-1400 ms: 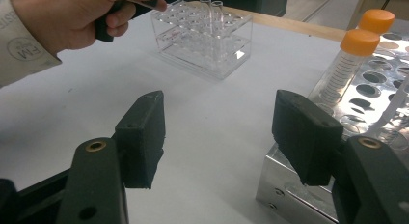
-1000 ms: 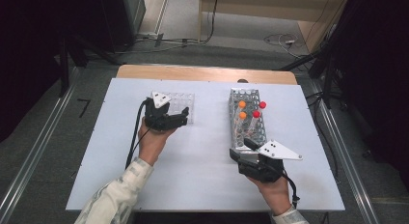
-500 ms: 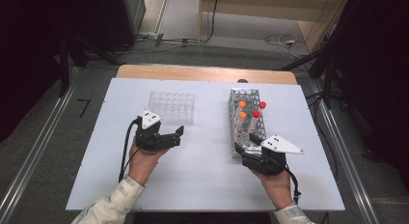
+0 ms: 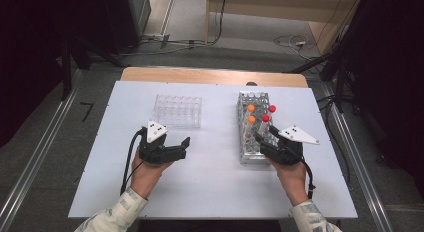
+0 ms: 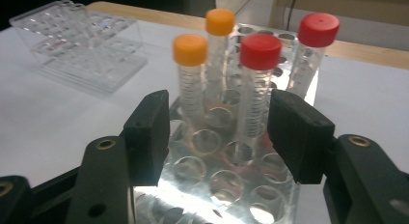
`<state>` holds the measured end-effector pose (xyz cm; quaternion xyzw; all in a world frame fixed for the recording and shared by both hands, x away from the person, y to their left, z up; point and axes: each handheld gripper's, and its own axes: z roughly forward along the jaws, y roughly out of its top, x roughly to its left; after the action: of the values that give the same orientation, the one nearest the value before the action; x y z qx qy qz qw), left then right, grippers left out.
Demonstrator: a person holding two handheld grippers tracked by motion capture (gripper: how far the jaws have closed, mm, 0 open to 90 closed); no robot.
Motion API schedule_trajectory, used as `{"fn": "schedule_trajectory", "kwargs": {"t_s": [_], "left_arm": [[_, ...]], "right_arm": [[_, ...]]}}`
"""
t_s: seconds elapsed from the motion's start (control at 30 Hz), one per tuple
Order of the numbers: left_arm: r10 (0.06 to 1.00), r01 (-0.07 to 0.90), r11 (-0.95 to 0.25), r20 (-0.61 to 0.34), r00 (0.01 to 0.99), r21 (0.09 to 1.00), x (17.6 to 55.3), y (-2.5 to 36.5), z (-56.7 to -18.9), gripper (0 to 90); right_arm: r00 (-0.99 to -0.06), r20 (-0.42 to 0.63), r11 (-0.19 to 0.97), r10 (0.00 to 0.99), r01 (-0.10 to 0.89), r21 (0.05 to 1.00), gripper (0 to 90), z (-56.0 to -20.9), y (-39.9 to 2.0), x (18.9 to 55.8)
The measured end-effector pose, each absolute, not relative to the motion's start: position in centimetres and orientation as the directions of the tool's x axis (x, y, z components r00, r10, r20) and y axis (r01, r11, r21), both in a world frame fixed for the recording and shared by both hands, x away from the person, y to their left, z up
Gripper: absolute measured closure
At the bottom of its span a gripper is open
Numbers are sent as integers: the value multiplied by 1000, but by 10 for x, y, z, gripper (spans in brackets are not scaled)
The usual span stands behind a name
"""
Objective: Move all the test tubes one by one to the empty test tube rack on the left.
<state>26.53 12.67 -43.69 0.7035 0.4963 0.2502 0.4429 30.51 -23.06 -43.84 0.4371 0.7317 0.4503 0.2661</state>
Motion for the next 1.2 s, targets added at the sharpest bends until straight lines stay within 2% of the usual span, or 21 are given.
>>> {"fn": "schedule_trajectory", "kwargs": {"t_s": [0.27,0.77,0.87,1.2], "left_arm": [[920,481,-117,-88,383,869,266,125,-439,129],[920,484,-114,-91,381,868,266,125,-440,131],[922,481,-111,-91,377,870,266,125,-439,130],[924,486,-107,-94,371,867,266,126,-440,125]], "right_arm": [[-466,-6,217,885,401,890,511,-442,-239,326],[-461,-31,249,887,421,872,649,-451,-232,337],[-460,-34,252,887,421,871,709,-452,-231,337],[-453,-28,224,891,385,895,713,-440,-232,331]]}}
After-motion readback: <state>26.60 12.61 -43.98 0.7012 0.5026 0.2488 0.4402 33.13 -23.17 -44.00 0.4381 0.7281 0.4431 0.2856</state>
